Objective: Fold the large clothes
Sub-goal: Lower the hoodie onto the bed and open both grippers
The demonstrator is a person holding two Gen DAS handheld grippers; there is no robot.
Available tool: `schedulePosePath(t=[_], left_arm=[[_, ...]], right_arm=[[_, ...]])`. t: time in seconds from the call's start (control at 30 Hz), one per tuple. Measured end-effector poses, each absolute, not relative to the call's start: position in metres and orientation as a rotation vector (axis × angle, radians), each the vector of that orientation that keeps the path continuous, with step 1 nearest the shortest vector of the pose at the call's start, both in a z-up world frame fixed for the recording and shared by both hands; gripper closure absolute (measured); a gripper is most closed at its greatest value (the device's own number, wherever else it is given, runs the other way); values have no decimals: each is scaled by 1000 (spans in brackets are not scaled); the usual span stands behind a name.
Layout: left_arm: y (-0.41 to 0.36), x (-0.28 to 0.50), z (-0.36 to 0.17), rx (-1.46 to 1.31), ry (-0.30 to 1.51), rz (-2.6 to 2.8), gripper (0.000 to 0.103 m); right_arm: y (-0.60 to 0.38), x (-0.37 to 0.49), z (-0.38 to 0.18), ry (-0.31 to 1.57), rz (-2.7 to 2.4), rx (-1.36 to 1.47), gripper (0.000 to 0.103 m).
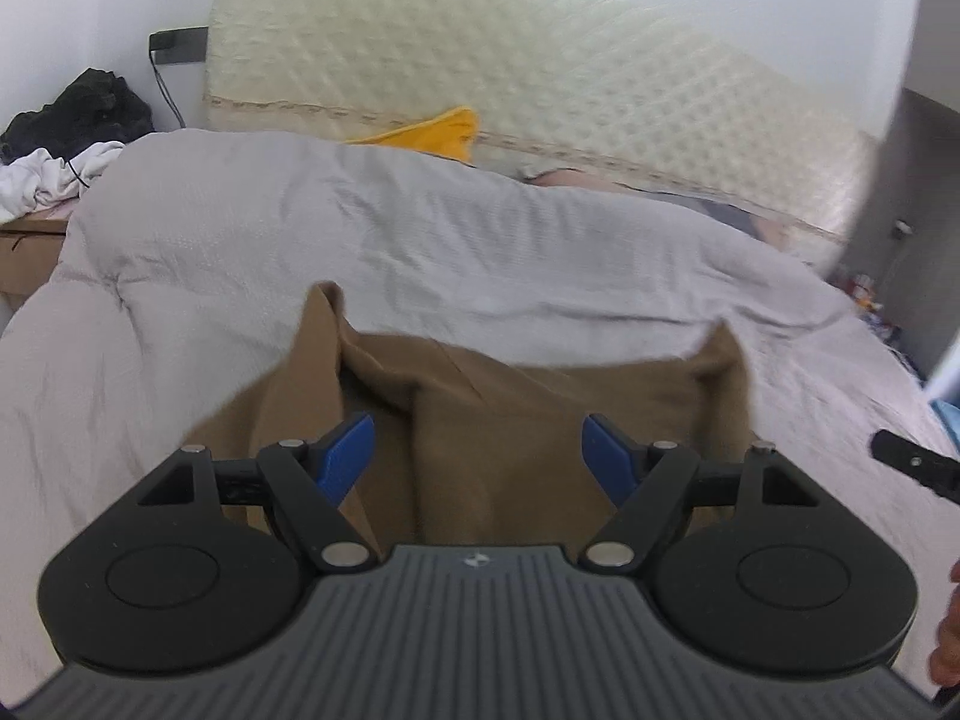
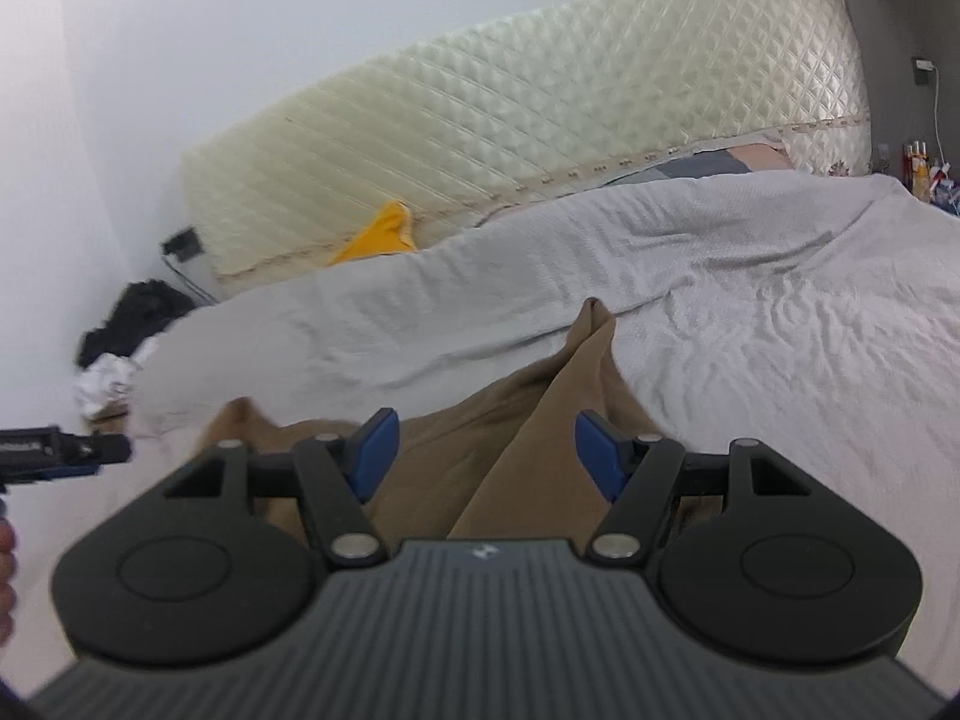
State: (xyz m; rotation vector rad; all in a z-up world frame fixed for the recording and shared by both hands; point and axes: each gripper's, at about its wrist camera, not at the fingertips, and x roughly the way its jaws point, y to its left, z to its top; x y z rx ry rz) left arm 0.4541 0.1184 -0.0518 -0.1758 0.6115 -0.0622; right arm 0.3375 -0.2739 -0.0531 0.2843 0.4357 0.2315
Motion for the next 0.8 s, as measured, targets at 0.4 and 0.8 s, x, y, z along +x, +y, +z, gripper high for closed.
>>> schedulePosePath(t=[0.4,0.8], left_arm=[[44,276,-89,-178,637,-199,33],[24,250,-177,-270,830,-291,84]], right_arm=[[-272,175,-92,533,344,216,36],[-248,134,-134,610,449,97,36]])
